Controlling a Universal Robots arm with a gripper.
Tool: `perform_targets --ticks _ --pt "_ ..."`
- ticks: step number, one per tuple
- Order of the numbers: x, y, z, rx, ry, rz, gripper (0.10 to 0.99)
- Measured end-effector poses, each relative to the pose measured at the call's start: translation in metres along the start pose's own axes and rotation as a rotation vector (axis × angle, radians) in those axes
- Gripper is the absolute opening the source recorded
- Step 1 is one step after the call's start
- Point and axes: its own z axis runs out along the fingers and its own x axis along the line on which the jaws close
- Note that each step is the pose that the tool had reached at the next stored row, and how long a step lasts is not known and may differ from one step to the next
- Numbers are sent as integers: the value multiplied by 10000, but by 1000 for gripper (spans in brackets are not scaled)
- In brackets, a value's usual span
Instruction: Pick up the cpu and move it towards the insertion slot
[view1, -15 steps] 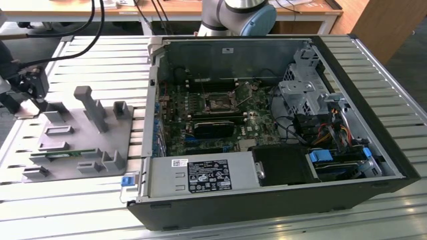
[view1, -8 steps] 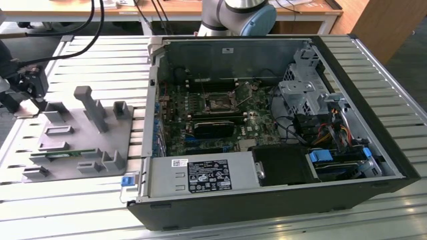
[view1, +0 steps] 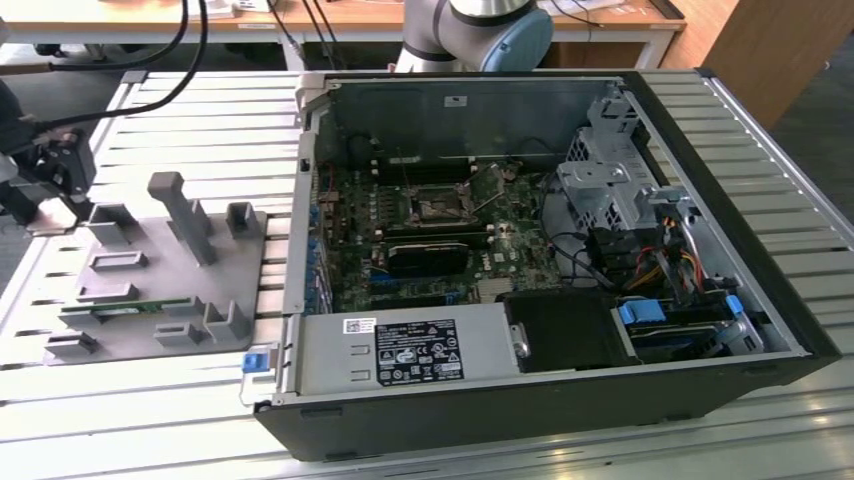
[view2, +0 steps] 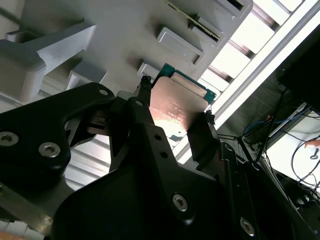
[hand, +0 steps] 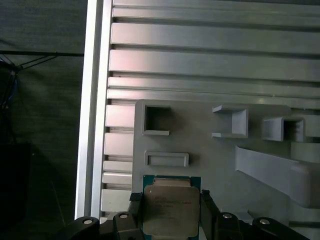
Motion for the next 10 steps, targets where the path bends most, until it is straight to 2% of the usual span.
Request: perform_targets --ticks 10 --pt "0 1 -28 -1 -2 0 545"
